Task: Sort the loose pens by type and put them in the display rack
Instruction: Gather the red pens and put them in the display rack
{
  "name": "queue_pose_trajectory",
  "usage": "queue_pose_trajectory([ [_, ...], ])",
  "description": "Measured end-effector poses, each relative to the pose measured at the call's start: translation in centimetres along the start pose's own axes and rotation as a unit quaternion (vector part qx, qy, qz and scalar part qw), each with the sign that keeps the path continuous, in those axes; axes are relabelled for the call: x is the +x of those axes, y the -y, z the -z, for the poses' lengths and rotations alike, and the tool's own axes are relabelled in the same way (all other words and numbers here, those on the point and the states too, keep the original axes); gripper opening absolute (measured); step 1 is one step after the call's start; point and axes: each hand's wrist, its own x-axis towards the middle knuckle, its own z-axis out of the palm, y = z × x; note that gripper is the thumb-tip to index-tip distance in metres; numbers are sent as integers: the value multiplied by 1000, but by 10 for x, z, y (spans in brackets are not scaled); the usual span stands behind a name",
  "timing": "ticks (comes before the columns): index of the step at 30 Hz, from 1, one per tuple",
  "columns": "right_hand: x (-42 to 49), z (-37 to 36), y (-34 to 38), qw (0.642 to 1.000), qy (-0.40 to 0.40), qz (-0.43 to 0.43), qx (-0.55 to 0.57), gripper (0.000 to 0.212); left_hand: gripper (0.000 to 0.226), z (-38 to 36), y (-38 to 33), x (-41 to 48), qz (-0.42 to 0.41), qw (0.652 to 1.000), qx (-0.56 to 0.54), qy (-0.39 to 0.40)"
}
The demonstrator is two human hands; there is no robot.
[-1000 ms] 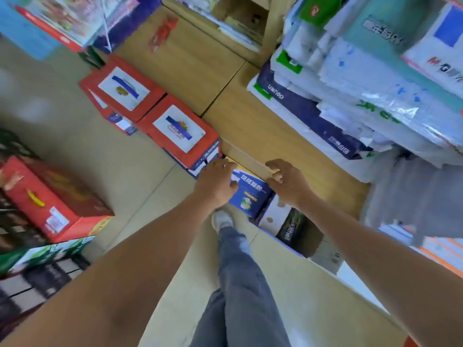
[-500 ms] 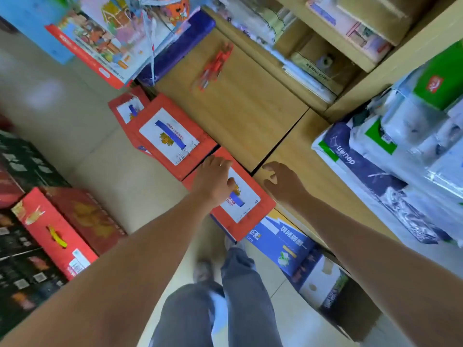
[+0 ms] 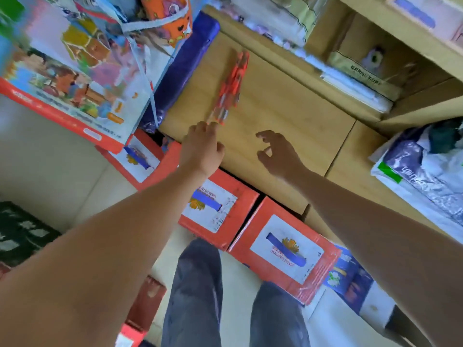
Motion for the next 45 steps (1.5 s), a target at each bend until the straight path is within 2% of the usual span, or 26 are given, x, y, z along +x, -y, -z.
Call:
queue_pose_trajectory([
  [8, 87, -2, 36, 1000, -18, 2, -18, 59, 45, 1, 20, 85, -53, 998, -25, -13],
  [13, 120, -3, 49, 997, -24, 29, -68, 58, 41, -6, 24, 122, -81, 997, 0, 3],
  [20, 118, 1, 36, 992, -62, 3, -110, 43, 14, -7, 37, 131, -97, 995, 35, -14],
  [24, 119, 5, 31, 990, -81, -20, -116, 36, 32, -7, 33, 139, -83, 994, 53, -37],
  [28, 131, 5, 38, 982, -100, -81, -140, 57, 43, -6, 24, 151, -36, 997, 29, -60],
  [30, 136, 3, 42, 982, -110, -107, -108, 59, 45, -5, 21, 155, -31, 997, 54, -48],
  [33, 136, -1, 44, 986, -108, -115, -50, 51, 50, 1, 17, 157, -26, 996, 86, -18],
  [37, 128, -1, 40, 986, -94, -136, -34, 46, 59, 4, 13, 160, -15, 990, 138, 18],
  [42, 121, 3, 34, 984, -77, -160, -18, 39, 54, 0, 15, 160, -18, 988, 153, 27],
  [45, 116, 4, 32, 980, -62, -186, -37, 43, 44, -1, 16, 157, -31, 987, 156, 16],
])
